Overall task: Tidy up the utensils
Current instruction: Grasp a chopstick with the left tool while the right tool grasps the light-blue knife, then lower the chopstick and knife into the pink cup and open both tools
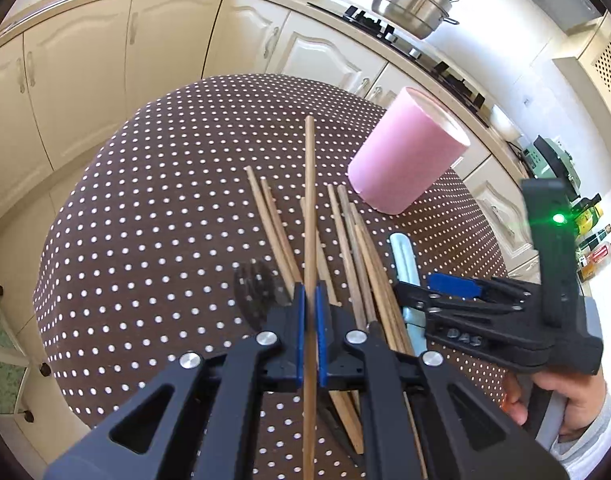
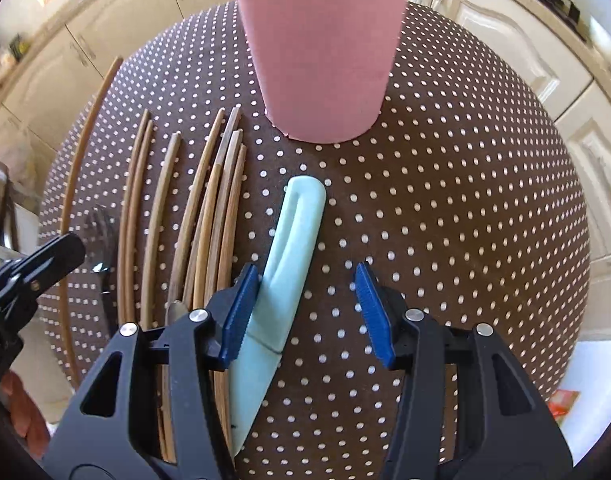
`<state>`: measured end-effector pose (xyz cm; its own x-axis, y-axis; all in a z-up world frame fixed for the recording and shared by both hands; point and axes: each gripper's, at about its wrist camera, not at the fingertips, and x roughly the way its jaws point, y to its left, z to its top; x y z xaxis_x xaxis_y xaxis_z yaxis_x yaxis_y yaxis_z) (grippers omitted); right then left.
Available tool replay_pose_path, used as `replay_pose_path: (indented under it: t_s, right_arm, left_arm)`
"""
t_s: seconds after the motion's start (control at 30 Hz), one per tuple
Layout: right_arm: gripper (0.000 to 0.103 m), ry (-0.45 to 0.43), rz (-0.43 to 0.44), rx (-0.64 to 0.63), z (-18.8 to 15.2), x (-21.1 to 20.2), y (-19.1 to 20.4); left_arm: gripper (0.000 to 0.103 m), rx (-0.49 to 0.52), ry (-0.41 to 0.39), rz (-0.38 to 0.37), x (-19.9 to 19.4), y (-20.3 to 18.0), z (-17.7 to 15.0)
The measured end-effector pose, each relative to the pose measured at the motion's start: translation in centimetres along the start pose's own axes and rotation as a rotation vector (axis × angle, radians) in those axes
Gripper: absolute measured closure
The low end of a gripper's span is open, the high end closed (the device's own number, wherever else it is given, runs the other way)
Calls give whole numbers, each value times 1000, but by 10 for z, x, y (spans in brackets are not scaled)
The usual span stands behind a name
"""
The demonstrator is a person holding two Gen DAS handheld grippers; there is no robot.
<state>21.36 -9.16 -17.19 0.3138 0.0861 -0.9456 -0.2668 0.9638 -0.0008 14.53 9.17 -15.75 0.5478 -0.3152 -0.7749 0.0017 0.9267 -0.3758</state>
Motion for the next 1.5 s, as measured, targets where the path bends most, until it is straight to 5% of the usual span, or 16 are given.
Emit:
replay_pose_path:
  t_s: [0.1, 0.23, 0.57, 0.97, 1.27, 1.5]
  right_arm:
    - [77, -17, -4, -20, 9, 2, 11]
    - [82, -50, 47, 25, 17, 4, 4]
    - [82, -410, 59, 90, 3, -48, -39]
    - [82, -712, 165, 146, -12, -123, -79]
    - [82, -936, 174, 154, 9, -196, -93]
    - [82, -1014, 192, 179, 51, -205, -100]
  left_arm:
    - [98, 9, -6, -11, 3, -5, 3]
    - [98, 17, -18, -33, 8, -13, 9]
    - [98, 79, -162, -154, 1, -48, 28]
    - [98, 211, -525, -318, -14, -109, 55]
    - [98, 263, -742, -325, -16, -134, 96]
    - [98, 263, -866, -264, -5, -141, 125]
